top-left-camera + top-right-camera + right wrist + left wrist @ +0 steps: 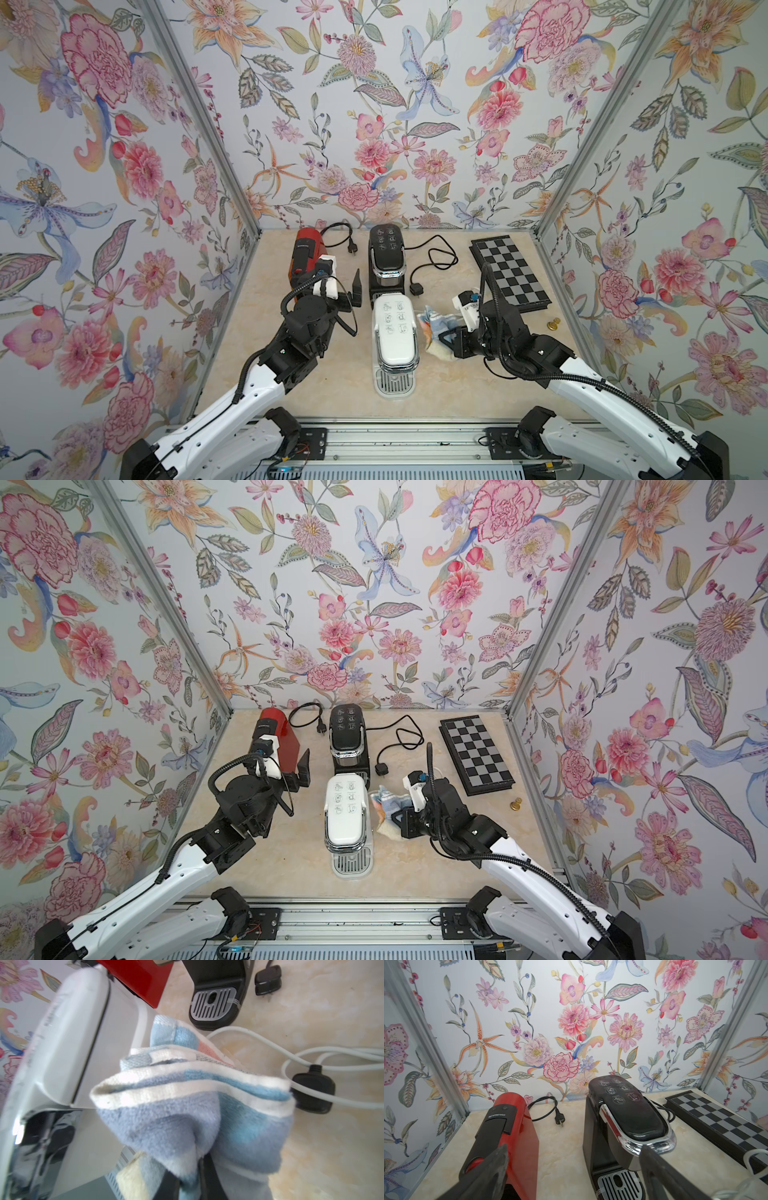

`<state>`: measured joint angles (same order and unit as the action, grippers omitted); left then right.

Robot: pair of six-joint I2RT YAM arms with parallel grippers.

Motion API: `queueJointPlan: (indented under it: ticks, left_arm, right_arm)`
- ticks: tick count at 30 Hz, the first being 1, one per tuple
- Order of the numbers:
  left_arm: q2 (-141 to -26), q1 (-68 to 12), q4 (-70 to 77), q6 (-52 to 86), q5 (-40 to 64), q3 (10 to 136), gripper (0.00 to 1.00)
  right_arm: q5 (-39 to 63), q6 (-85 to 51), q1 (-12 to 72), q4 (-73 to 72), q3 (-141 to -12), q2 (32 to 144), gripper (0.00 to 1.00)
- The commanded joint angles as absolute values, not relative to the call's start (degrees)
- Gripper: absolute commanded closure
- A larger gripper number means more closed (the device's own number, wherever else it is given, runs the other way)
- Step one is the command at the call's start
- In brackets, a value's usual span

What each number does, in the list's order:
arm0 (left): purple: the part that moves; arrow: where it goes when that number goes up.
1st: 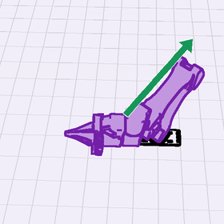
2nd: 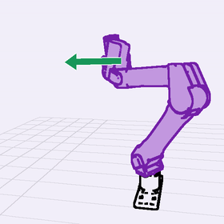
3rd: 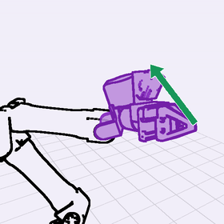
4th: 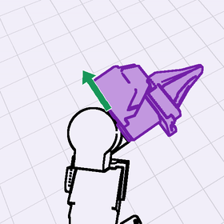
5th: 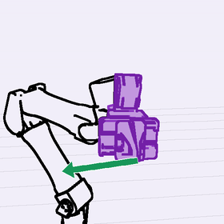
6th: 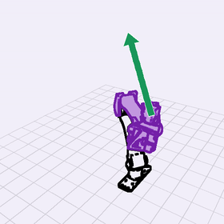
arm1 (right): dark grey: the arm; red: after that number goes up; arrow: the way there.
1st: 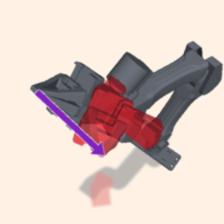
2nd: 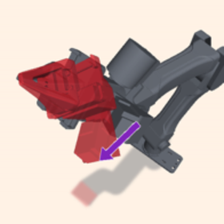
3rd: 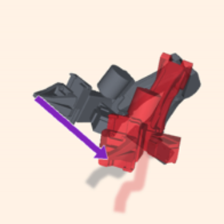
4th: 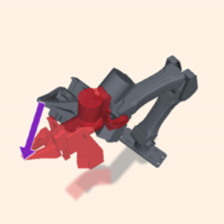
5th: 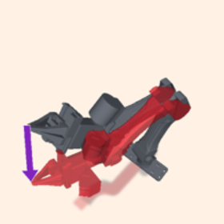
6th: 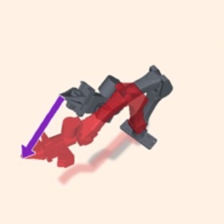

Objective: Wipe the surface of a coffee machine
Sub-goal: Pick up the cleaning item at the center of the board, then adjust the coffee machine at the center of the board.

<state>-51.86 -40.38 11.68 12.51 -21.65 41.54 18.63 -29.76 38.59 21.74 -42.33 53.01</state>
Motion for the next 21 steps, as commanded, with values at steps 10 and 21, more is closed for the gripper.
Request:
queueJointPlan:
  ticks: [10, 21]
  left_arm:
    - [-57.4, -45.0, 3.0, 22.1, 0.1, 48.8, 0.01]
    - [-59.8, -47.6, -0.7, 29.8, -1.7, 47.8, 0.01]
  right_arm:
    - [47.3, -42.9, 29.4, -11.8, -34.3, 53.2, 1.0]
    - [52.1, -51.5, 29.0, -31.2, -24.8, 57.1, 1.0]
